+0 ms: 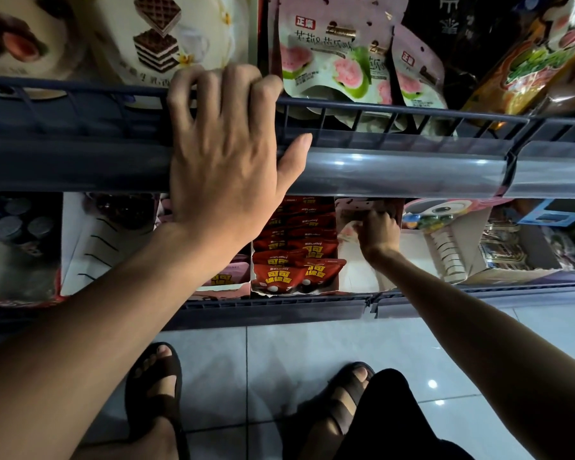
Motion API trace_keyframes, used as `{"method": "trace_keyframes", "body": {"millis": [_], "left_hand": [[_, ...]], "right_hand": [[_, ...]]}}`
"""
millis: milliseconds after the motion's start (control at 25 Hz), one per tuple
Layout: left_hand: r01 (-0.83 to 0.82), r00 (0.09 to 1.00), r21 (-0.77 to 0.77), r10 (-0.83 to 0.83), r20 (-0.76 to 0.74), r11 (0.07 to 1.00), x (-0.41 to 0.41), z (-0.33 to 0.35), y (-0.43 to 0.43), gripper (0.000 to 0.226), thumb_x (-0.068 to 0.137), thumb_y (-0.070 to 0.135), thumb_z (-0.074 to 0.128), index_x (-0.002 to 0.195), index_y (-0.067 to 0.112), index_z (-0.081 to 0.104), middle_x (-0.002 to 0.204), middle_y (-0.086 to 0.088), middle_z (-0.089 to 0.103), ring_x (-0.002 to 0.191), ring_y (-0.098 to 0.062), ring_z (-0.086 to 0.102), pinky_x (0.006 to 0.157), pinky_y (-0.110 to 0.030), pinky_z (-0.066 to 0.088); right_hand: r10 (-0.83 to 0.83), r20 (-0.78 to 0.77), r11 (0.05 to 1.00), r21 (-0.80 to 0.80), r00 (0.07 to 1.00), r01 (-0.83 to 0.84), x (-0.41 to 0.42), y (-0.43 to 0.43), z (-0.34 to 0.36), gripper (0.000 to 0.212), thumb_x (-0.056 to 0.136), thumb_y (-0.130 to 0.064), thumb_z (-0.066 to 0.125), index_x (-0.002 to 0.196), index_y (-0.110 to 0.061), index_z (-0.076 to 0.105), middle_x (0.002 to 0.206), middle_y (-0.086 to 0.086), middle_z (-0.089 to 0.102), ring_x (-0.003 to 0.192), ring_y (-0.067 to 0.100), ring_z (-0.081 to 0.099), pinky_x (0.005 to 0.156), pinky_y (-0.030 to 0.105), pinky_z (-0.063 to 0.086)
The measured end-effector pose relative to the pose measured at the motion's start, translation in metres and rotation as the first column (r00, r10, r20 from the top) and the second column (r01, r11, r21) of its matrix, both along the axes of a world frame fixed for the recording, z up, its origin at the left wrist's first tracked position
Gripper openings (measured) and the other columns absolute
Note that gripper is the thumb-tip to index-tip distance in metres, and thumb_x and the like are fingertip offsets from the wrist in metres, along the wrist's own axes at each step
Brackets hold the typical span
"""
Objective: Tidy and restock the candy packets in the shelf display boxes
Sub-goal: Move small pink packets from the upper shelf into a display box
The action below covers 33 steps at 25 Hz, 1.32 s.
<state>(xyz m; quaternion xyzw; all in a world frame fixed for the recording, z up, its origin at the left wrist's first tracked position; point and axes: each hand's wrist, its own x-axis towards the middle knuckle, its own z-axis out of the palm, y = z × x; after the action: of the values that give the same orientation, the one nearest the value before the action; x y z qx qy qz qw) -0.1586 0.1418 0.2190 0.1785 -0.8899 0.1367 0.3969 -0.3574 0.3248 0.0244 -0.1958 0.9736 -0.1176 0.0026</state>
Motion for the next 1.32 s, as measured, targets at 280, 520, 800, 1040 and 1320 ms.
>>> {"method": "trace_keyframes", "body": {"millis": [280,520,800,1040,1320], "left_hand": [[0.004,1.0,-0.006,-0.004,-0.018,1.0,-0.001,-0.001,-0.001,0.054,0.098,0.051,0.036,0.118,0.004,0.054,0.113,-0.017,0.057,0.106,-0.036,0.053,0.104,-0.05,0.03],[0.01,1.0,-0.001,-0.01,-0.019,1.0,-0.001,-0.002,0.0,0.054,0.099,0.051,0.035,0.119,0.004,0.053,0.113,-0.017,0.057,0.106,-0.036,0.053,0.104,-0.05,0.03],[0.023,1.0,0.006,-0.023,-0.019,1.0,0.0,0.0,0.001,0.054,0.099,0.051,0.034,0.119,0.004,0.051,0.113,-0.017,0.056,0.106,-0.035,0.051,0.104,-0.048,0.027],[0.039,0.999,0.049,-0.04,0.023,0.998,0.004,0.005,0.003,0.055,0.101,0.053,0.031,0.122,0.004,0.047,0.115,-0.016,0.053,0.108,-0.034,0.047,0.105,-0.048,0.022],[0.065,0.991,0.103,-0.076,0.107,0.993,0.012,0.015,0.005,0.058,0.1,0.055,0.033,0.124,0.003,0.044,0.115,-0.016,0.051,0.108,-0.033,0.045,0.102,-0.048,0.022]], "right_hand": [[-0.002,-0.044,0.999,-0.035,0.999,0.0,-0.005,-0.008,0.0,0.022,0.095,-0.003,0.049,0.099,-0.001,0.07,0.099,0.018,0.071,0.086,0.031,0.066,0.063,0.028,0.038],[0.036,-0.088,0.995,-0.09,0.995,-0.044,-0.014,0.001,-0.009,0.017,0.094,0.0,0.051,0.104,-0.003,0.064,0.098,0.016,0.07,0.077,0.024,0.067,0.063,0.033,0.056],[0.118,-0.13,0.967,-0.21,0.984,-0.143,0.006,0.026,0.012,0.045,0.08,0.009,0.058,0.122,-0.007,0.052,0.123,0.013,0.051,0.102,0.02,0.05,0.081,0.031,0.052],[0.25,-0.127,0.929,-0.248,0.96,-0.275,0.075,0.065,0.099,0.01,0.09,-0.009,0.064,0.097,-0.014,0.065,0.091,0.0,0.072,0.066,0.006,0.063,0.059,0.016,0.051],[0.314,-0.378,0.877,-0.237,0.871,-0.419,0.12,0.057,0.275,0.006,0.09,-0.016,0.065,0.095,-0.018,0.066,0.083,-0.011,0.065,0.069,0.001,0.06,0.062,0.009,0.047]]}}
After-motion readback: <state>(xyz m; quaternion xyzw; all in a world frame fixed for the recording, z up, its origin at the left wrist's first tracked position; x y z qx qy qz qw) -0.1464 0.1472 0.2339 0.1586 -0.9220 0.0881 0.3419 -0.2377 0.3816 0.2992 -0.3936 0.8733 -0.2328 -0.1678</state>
